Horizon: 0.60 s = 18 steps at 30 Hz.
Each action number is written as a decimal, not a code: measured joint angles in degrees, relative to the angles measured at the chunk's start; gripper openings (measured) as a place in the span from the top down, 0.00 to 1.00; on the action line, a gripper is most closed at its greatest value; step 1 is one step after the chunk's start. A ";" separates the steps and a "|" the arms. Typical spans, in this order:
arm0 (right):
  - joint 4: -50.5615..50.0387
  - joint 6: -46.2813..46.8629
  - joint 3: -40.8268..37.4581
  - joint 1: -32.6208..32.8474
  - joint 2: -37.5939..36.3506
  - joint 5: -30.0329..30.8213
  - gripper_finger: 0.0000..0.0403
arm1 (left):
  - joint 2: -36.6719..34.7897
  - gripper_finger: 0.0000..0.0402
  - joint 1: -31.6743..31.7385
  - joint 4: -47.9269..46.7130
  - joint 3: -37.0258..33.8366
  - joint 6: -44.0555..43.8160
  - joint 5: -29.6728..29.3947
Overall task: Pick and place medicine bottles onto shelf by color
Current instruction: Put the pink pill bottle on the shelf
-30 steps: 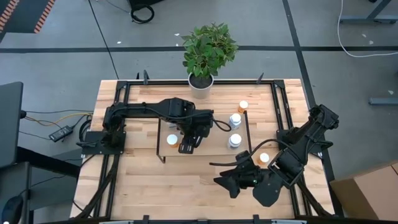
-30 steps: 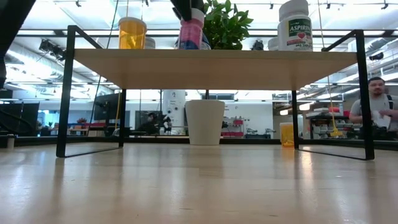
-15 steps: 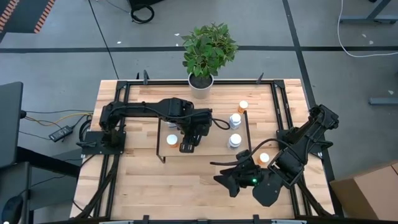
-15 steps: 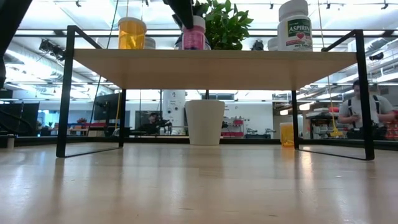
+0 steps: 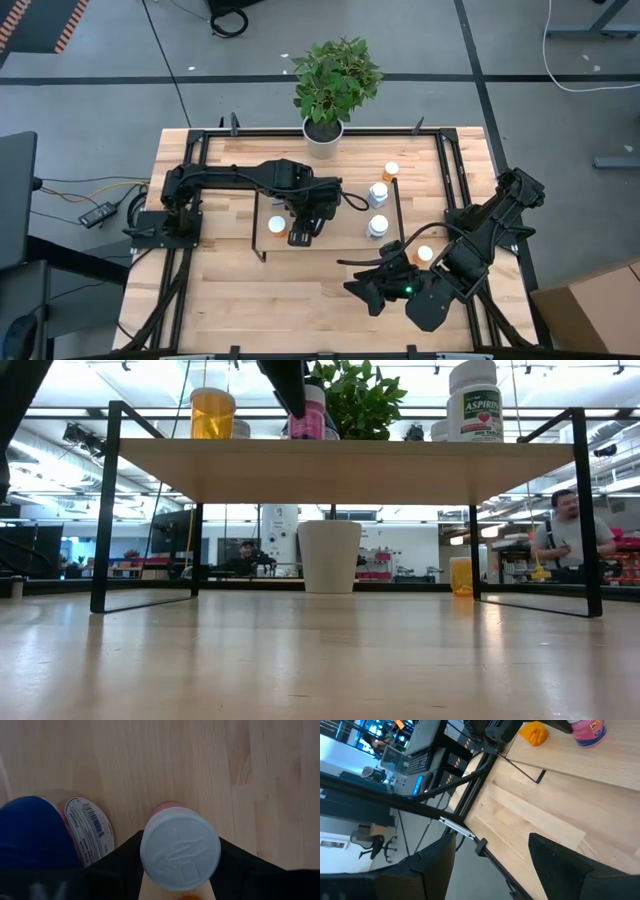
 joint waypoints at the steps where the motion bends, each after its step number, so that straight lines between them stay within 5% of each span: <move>1: 0.00 -0.13 0.00 -0.19 0.00 0.00 0.36 | 0.00 0.55 0.00 0.06 0.00 0.03 -0.14; 18: 0.00 -0.37 0.00 -0.23 0.00 -0.07 0.36 | 0.07 0.51 -1.06 -0.32 0.07 -1.73 -0.32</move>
